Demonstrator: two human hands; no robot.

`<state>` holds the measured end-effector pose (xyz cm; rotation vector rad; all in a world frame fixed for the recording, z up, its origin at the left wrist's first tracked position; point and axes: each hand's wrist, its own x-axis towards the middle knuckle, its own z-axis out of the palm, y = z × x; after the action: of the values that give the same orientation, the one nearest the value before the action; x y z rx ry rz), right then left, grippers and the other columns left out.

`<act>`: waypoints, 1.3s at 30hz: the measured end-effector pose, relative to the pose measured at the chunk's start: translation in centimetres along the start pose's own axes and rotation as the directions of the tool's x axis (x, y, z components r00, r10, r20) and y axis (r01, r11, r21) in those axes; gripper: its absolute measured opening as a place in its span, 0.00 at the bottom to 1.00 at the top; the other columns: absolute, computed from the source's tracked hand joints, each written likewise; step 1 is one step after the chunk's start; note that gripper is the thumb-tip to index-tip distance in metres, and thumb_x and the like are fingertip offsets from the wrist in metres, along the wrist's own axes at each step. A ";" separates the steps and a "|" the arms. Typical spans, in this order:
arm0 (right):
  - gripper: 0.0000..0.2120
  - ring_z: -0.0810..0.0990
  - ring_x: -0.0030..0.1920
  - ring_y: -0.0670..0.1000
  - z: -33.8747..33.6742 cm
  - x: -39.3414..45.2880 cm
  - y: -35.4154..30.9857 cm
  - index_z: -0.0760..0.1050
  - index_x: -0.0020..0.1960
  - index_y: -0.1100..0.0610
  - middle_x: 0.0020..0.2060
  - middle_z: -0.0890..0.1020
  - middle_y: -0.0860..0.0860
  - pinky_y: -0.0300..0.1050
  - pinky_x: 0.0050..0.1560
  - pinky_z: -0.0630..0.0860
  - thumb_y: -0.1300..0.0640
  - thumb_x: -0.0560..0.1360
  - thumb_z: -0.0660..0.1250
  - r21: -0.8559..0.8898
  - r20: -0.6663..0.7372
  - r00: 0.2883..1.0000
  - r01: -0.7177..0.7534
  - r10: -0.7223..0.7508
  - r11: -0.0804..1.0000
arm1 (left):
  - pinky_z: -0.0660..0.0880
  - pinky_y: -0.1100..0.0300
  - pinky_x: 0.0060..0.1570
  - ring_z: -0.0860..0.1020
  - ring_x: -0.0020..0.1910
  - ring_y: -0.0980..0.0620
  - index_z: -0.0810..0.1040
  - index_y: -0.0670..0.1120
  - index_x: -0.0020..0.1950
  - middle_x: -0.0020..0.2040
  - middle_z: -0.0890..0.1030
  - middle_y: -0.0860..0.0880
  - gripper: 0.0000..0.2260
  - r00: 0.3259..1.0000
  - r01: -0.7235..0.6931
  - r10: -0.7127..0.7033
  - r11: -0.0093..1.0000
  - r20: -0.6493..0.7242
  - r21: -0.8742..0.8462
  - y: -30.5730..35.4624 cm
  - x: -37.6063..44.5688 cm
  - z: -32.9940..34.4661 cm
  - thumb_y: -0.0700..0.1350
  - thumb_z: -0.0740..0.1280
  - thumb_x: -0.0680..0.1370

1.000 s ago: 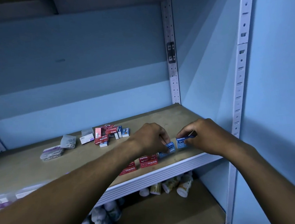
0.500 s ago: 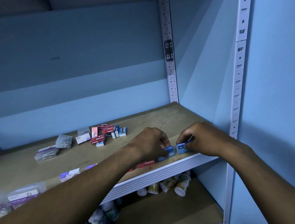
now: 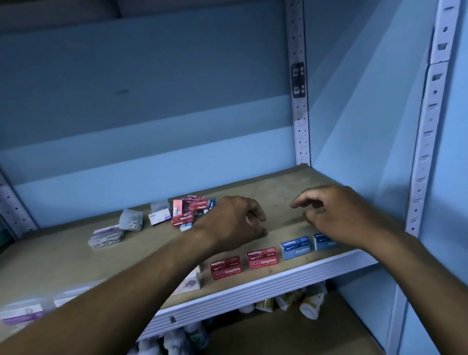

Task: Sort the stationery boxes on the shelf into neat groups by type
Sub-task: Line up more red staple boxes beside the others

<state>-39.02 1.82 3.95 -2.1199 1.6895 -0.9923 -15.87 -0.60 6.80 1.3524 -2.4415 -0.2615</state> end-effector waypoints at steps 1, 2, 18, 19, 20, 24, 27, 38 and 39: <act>0.13 0.77 0.53 0.37 0.5 0.3 -0.5 0.83 0.55 0.43 0.55 0.82 0.39 0.26 0.47 0.67 0.57 0.76 0.68 -0.015 0.003 1.000 0.014 -0.014 1.000 | 0.71 0.69 0.43 0.76 0.38 0.64 0.83 0.51 0.54 0.49 0.83 0.55 0.11 1.000 0.003 -0.003 1.000 -0.018 0.024 -0.8 -0.3 -0.5 0.51 0.74 0.72; 0.12 0.76 0.53 0.38 0.9 0.6 -1.1 0.83 0.55 0.43 0.55 0.82 0.39 0.26 0.47 0.66 0.56 0.76 0.68 -0.028 0.004 1.000 0.028 -0.028 0.999 | 0.70 0.70 0.42 0.74 0.37 0.65 0.83 0.51 0.54 0.49 0.82 0.55 0.12 0.999 0.008 -0.006 0.999 -0.034 0.043 -1.5 -0.6 -0.9 0.51 0.73 0.72; 0.18 0.75 0.64 0.48 8.6 7.9 -8.7 0.76 0.66 0.43 0.66 0.76 0.46 0.44 0.65 0.72 0.54 0.77 0.67 -0.170 0.233 0.966 0.155 -0.113 0.973 | 0.75 0.58 0.57 0.77 0.55 0.52 0.79 0.54 0.59 0.61 0.78 0.53 0.16 0.961 0.277 -0.275 0.942 -0.037 0.190 -13.8 -3.8 -6.0 0.53 0.73 0.73; 0.19 0.74 0.64 0.49 9.0 8.9 -9.1 0.75 0.67 0.43 0.66 0.75 0.47 0.44 0.64 0.72 0.54 0.77 0.67 -0.200 0.255 0.961 0.159 -0.106 0.967 | 0.74 0.59 0.57 0.76 0.57 0.52 0.78 0.53 0.61 0.62 0.78 0.52 0.17 0.960 0.279 -0.280 0.934 -0.026 0.222 -14.3 -3.6 -6.2 0.53 0.73 0.73; 0.19 0.74 0.65 0.50 9.4 9.9 -9.5 0.74 0.68 0.43 0.66 0.75 0.48 0.45 0.63 0.72 0.53 0.77 0.67 -0.232 0.277 0.956 0.162 -0.095 0.959 | 0.73 0.60 0.56 0.76 0.58 0.51 0.77 0.52 0.62 0.62 0.77 0.52 0.17 0.959 0.279 -0.283 0.927 -0.021 0.252 -14.8 -3.3 -6.4 0.52 0.72 0.74; 0.20 0.74 0.65 0.52 11.3 13.4 -10.7 0.70 0.70 0.44 0.66 0.73 0.48 0.46 0.59 0.71 0.51 0.79 0.66 -0.327 0.327 0.939 0.216 -0.104 0.920 | 0.71 0.61 0.54 0.76 0.59 0.49 0.78 0.48 0.62 0.62 0.79 0.49 0.18 0.966 0.253 -0.256 0.930 -0.026 0.266 -16.0 -2.3 -6.4 0.52 0.72 0.74; 0.20 0.74 0.64 0.53 12.5 14.8 -11.2 0.70 0.70 0.45 0.65 0.74 0.50 0.47 0.58 0.72 0.51 0.79 0.64 -0.402 0.372 0.917 0.297 -0.142 0.866 | 0.74 0.59 0.54 0.79 0.55 0.47 0.80 0.47 0.60 0.59 0.81 0.48 0.17 0.972 0.230 -0.236 0.943 -0.006 0.242 -16.5 -1.6 -5.7 0.51 0.73 0.74; 0.14 0.76 0.57 0.57 15.6 15.8 -11.1 0.73 0.61 0.49 0.54 0.76 0.52 0.51 0.52 0.75 0.49 0.77 0.67 -0.468 0.390 0.885 0.427 -0.253 0.774 | 0.76 0.56 0.50 0.80 0.51 0.45 0.81 0.51 0.57 0.54 0.82 0.47 0.11 0.981 0.184 -0.192 0.943 0.001 0.278 -17.8 -0.5 -3.4 0.50 0.66 0.77; 0.12 0.76 0.56 0.57 15.7 15.9 -10.9 0.73 0.59 0.49 0.53 0.75 0.52 0.50 0.51 0.75 0.51 0.76 0.68 -0.455 0.371 0.892 0.417 -0.258 0.787 | 0.77 0.55 0.51 0.80 0.52 0.45 0.81 0.51 0.58 0.54 0.82 0.47 0.11 0.983 0.176 -0.184 0.945 0.003 0.276 -17.8 -0.5 -3.3 0.50 0.67 0.77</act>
<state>-19.15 -13.09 4.25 -2.8339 1.5797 -0.2504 -0.37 -9.59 4.04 1.7042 -2.4485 0.0182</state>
